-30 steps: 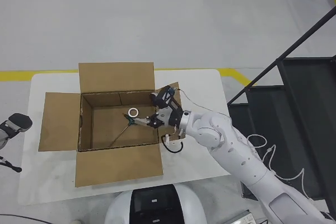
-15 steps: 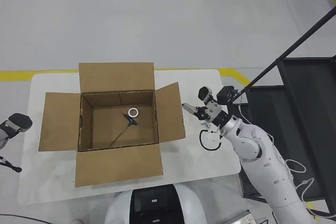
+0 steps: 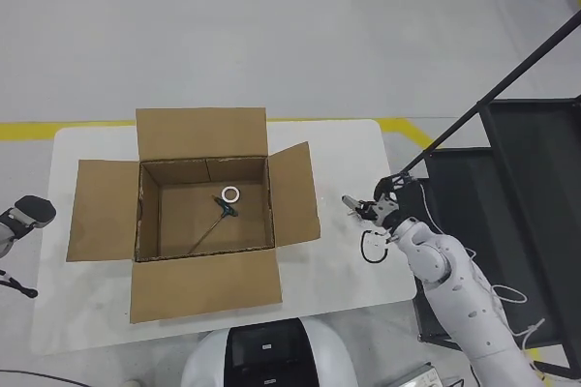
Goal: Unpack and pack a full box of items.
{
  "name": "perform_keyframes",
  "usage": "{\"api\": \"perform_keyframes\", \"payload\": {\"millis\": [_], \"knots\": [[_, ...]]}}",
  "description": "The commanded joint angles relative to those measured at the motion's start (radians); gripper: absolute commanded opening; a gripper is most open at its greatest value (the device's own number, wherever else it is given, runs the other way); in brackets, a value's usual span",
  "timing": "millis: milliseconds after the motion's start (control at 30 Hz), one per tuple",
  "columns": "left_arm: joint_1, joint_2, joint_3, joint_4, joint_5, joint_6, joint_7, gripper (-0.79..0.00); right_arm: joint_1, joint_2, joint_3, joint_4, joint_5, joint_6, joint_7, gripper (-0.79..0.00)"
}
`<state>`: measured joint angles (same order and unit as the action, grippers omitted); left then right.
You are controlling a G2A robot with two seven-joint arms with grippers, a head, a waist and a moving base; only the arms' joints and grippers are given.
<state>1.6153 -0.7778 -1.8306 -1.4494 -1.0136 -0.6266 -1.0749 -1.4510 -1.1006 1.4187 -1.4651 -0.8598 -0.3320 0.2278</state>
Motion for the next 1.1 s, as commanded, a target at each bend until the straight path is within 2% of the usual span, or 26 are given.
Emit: {"api": "perform_keyframes", "payload": {"millis": [0,300,433,633,800,1000,1067], "knots": [[0.0,0.0,0.0,0.0,0.0,0.0,0.0,0.0,-0.001,0.006,0.008,0.032,-0.028,-0.045,0.04,0.0],[0.0,0.0,0.0,0.0,0.0,0.0,0.0,0.0,0.071,0.021,0.004,0.135,-0.121,-0.144,0.191,-0.003],[0.0,0.0,0.0,0.0,0.0,0.0,0.0,0.0,0.12,0.017,-0.035,0.173,-0.167,-0.112,0.246,-0.154],[0.0,0.0,0.0,0.0,0.0,0.0,0.0,0.0,0.188,0.008,-0.102,0.226,-0.242,-0.098,0.274,-0.302],[0.0,0.0,0.0,0.0,0.0,0.0,0.0,0.0,0.222,0.004,-0.128,0.271,-0.277,-0.082,0.285,-0.394],[0.0,0.0,0.0,0.0,0.0,0.0,0.0,0.0,0.238,0.002,-0.14,0.291,-0.29,-0.074,0.289,-0.431],[0.0,0.0,0.0,0.0,0.0,0.0,0.0,0.0,0.24,0.002,-0.142,0.294,-0.287,-0.074,0.291,-0.499]]}}
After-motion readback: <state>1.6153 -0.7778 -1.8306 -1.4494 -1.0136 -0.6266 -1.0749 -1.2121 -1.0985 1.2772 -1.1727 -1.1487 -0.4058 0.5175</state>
